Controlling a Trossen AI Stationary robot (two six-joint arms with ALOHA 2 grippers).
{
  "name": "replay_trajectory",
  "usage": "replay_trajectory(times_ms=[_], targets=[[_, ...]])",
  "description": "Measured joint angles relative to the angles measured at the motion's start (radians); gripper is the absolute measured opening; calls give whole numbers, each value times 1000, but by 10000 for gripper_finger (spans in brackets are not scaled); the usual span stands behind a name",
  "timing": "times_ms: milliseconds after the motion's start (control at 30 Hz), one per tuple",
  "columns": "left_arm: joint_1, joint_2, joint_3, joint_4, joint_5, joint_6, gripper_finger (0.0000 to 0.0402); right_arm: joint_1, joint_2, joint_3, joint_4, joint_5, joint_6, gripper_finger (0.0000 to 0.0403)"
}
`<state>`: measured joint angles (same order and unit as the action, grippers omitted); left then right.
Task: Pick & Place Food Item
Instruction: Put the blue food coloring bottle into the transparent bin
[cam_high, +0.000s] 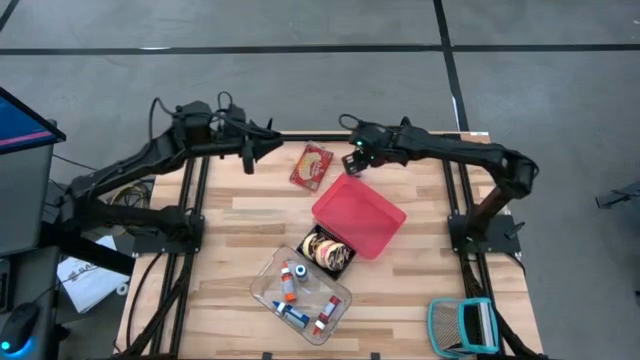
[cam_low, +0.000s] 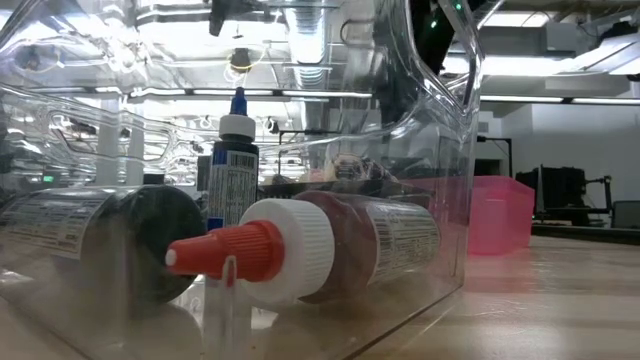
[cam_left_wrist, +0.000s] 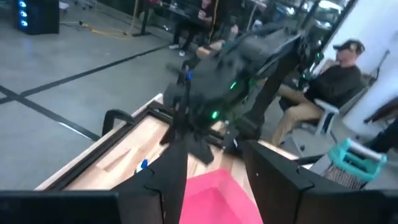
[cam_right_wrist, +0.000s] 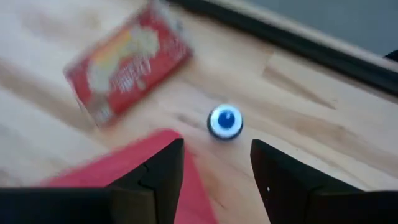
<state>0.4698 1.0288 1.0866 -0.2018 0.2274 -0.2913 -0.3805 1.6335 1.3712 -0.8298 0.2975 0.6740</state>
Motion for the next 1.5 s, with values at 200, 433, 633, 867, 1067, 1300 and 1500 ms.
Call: replay_trajectory(times_ms=[200,433,633,867,1067,1300,1500], targets=[[-1,-21,0,0,-46,-62,156,-90,61,-1,-15,-92,-138,189],[-2,-2,-1,-3,-65,-96,154,-127,73,0,10,-147,-206,193],[-21,1,-1,0,-71,-110,154,-124,73,0,39,-149,-222,194],[-38,1,-1,0,-71,-140,154,-120,104,-6,54,-168,-252,194],[-47,1,-1,1,-70,-156,154,-120,170,-5,57,-187,-276,193],[-52,1,-1,0,-70,-166,154,-128,202,-5,89,-195,-283,193],[-53,1,-1,1,-70,-170,154,-148,201,-5,112,-196,-292,193]])
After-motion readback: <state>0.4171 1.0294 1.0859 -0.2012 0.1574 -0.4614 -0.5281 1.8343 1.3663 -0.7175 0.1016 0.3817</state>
